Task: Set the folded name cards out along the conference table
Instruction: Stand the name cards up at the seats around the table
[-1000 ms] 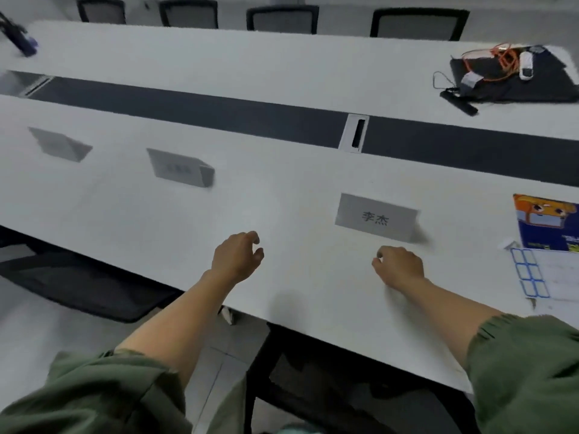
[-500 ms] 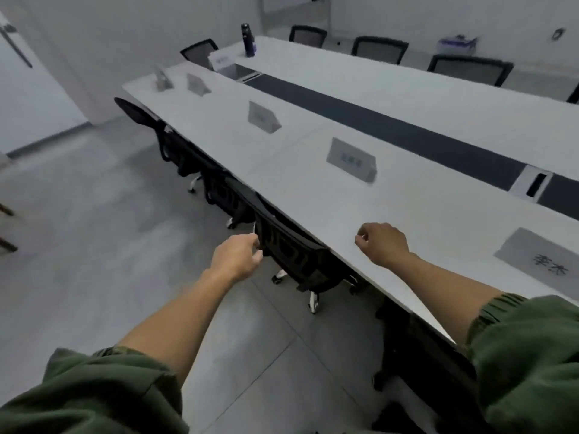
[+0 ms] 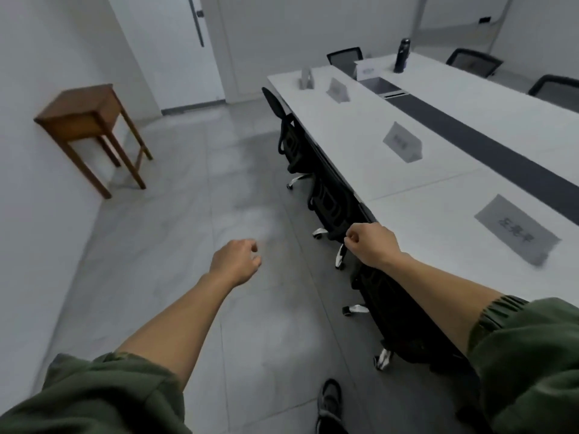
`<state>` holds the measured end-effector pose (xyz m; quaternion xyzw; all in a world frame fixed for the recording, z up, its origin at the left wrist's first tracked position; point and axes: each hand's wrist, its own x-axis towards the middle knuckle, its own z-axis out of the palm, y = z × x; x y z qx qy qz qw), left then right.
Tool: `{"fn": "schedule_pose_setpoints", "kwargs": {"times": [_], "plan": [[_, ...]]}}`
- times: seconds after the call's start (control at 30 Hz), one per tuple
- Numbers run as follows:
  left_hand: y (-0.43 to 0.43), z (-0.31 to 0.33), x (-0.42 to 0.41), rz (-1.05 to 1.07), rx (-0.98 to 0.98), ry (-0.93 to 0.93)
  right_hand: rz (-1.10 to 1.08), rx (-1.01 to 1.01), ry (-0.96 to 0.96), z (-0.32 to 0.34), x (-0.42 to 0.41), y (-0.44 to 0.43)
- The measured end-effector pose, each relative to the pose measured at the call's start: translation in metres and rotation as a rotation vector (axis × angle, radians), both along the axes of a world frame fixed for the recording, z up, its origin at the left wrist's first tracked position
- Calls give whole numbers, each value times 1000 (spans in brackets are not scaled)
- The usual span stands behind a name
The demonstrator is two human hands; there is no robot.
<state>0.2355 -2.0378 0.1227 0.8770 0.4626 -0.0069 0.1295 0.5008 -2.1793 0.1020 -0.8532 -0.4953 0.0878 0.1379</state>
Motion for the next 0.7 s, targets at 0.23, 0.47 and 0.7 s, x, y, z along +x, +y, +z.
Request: {"fn": "schedule_pose_setpoints", "kwargs": {"times": [0.23, 0.47, 0.7], "plan": [[116, 4, 4, 132, 5, 0, 118, -28, 22, -6, 26, 166], [230, 5, -8, 273, -4, -19, 244, -43, 21, 3, 21, 325], [378, -18, -11, 303, -36, -23, 283, -61, 15, -11, 15, 483]]}}
